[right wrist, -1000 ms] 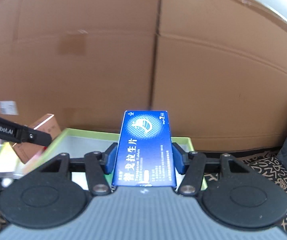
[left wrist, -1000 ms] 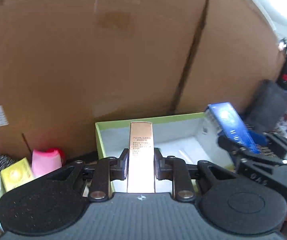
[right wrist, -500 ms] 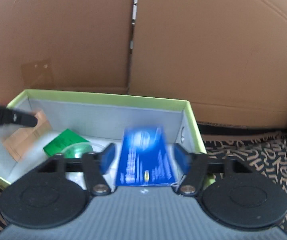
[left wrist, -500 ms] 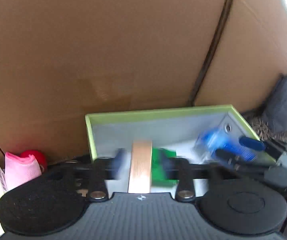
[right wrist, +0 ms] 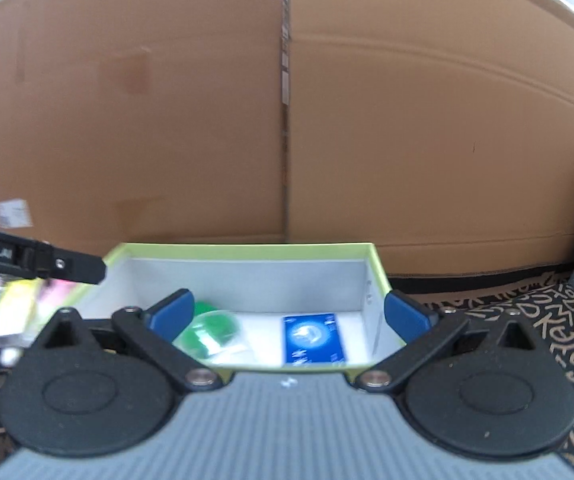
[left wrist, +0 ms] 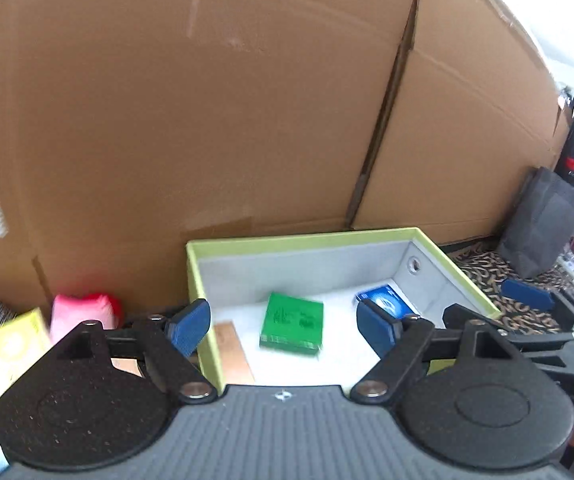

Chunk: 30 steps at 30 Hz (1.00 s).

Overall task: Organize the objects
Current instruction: 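Carry both boxes into the lime-green box and open both tools to release, then grasp the silver VIVX box with the right tool while the left tool grasps another copper box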

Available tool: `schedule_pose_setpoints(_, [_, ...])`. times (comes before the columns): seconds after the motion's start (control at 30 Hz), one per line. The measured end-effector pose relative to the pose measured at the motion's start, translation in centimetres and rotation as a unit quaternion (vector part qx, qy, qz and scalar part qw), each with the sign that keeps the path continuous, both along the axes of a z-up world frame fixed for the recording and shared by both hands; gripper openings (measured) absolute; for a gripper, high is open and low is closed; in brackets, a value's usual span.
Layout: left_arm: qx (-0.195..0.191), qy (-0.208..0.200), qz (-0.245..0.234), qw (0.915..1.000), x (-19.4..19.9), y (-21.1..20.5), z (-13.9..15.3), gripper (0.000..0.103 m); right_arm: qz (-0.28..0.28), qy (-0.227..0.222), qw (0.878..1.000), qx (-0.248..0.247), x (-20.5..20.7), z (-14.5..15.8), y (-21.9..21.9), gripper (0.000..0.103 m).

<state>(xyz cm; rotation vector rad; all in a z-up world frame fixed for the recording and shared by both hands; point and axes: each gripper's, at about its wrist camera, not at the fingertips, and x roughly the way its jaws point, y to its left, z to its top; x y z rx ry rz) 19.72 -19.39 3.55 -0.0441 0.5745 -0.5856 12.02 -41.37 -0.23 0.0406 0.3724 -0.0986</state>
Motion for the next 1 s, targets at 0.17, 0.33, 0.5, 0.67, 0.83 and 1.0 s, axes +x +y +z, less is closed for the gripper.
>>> schedule_pose_setpoints(0.17, [-0.020, 0.036, 0.015, 0.9991, -4.4, 3.9, -0.7, 0.083, 0.025, 0.001, 1.000, 0.006, -3.9, -0.6, 3.3, 0.103])
schedule_pose_setpoints(0.33, [-0.005, 0.047, 0.044, 0.9979, -8.7, 7.6, -3.2, 0.083, 0.045, 0.027, 0.999, 0.015, -8.6, -2.2, 7.1, 0.103])
schedule_pose_setpoints(0.5, [-0.009, 0.076, 0.115, 0.9904, -12.0, 12.5, -6.3, 0.083, 0.082, 0.058, 0.994, 0.042, -11.4, -4.6, 10.8, 0.103])
schedule_pose_setpoints(0.67, [-0.006, 0.096, 0.165, 0.9816, -12.9, 16.4, -8.0, 0.083, 0.113, 0.087, 0.988, 0.050, -11.5, -6.1, 14.3, 0.103])
schedule_pose_setpoints(0.83, [-0.014, 0.094, 0.198, 0.9757, -12.8, 19.8, -8.1, 0.083, 0.142, 0.080, 0.986, 0.030, -11.7, -5.3, 17.3, 0.103])
schedule_pose_setpoints(1.0, [-0.041, 0.094, 0.234, 0.9669, -12.0, 22.9, -7.8, 0.083, 0.175, 0.066, 0.982, 0.006, -9.8, -3.9, 20.1, 0.094])
